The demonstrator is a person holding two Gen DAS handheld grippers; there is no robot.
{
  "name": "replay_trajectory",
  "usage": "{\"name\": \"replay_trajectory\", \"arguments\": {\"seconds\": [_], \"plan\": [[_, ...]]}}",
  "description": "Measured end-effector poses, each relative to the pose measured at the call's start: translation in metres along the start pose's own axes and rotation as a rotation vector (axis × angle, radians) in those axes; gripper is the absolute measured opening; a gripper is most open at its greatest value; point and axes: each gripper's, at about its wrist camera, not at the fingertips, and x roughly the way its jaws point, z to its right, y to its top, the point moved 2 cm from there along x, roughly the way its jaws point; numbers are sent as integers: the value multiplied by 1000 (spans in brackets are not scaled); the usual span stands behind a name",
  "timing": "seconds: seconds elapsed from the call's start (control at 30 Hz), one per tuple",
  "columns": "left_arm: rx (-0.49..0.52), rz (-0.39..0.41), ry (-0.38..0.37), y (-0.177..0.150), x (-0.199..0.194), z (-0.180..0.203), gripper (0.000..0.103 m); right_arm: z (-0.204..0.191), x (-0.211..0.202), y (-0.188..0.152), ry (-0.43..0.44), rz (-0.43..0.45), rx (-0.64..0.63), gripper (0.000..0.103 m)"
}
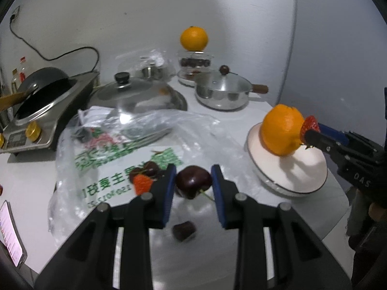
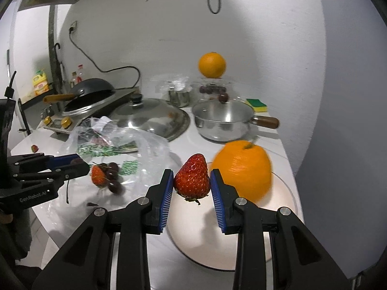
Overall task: Organize fruits
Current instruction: 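Carry the strawberry with the right gripper to the plate while the left gripper carries the cherry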
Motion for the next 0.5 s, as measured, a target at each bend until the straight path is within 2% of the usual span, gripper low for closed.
{"name": "replay_trajectory", "arguments": {"seconds": [0.5], "plan": [[63,-19,-39,9,19,52,31,48,-6,-16,-29,-11,56,34]]}}
